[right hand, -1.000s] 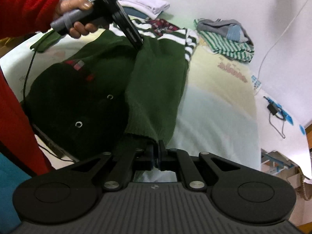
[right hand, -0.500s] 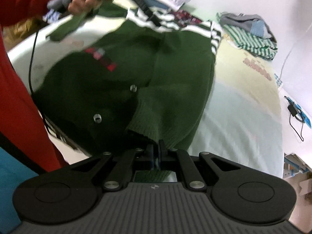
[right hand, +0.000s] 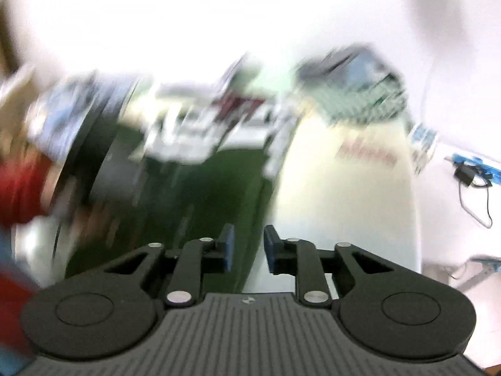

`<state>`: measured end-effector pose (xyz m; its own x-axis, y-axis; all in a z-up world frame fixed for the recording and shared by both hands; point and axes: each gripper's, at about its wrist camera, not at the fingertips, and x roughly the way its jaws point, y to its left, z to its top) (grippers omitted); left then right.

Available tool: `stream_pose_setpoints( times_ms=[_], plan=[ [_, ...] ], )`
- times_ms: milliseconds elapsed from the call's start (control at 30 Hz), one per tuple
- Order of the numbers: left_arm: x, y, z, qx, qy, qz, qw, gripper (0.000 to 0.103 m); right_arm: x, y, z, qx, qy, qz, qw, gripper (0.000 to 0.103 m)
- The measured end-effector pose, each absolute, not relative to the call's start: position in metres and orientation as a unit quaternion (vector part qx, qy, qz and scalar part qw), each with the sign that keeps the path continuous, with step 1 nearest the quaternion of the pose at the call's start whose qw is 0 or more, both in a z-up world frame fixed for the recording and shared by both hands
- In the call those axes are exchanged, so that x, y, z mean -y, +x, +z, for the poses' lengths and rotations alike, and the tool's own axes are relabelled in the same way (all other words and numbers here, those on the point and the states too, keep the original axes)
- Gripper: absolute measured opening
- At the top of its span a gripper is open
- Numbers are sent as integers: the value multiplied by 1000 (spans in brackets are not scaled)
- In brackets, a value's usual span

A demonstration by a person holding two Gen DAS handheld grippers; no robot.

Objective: Fold clothes
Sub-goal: 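Open the right tool and move it toward the collar while the left tool presses the body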

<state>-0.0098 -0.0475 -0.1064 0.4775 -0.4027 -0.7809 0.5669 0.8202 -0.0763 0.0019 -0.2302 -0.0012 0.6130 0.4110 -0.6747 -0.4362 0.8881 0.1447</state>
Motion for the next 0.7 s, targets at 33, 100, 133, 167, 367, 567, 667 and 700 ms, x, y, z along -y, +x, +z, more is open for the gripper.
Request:
stream_pose_setpoints(
  times_ms=[33,100,133,167,367,567,667,700],
  plan=[
    [53,-12,-109,-429,95,-288,851,63,229,24,-4,-368,-5,239,898,27],
    [63,-19,-114,-435,97,-292,846,63,222,66,-13,-364,10,248,898,27],
    [67,-24,-116,-436,105,-286,847,63,216,86,-21,-364,11,255,896,27],
    [69,-28,-117,-438,107,-278,848,63,209,109,-32,-369,21,261,892,27],
    [71,-45,-112,-451,97,-237,855,63,171,210,-82,-392,63,267,878,27],
    [82,-60,-112,-448,106,-195,866,63,154,264,-113,-419,98,300,851,27],
    [83,-61,-111,-452,101,-187,866,63,155,268,-114,-413,108,325,844,5],
    [83,-61,-111,-453,100,-185,866,63,157,267,-112,-406,111,334,843,5]
  ],
)
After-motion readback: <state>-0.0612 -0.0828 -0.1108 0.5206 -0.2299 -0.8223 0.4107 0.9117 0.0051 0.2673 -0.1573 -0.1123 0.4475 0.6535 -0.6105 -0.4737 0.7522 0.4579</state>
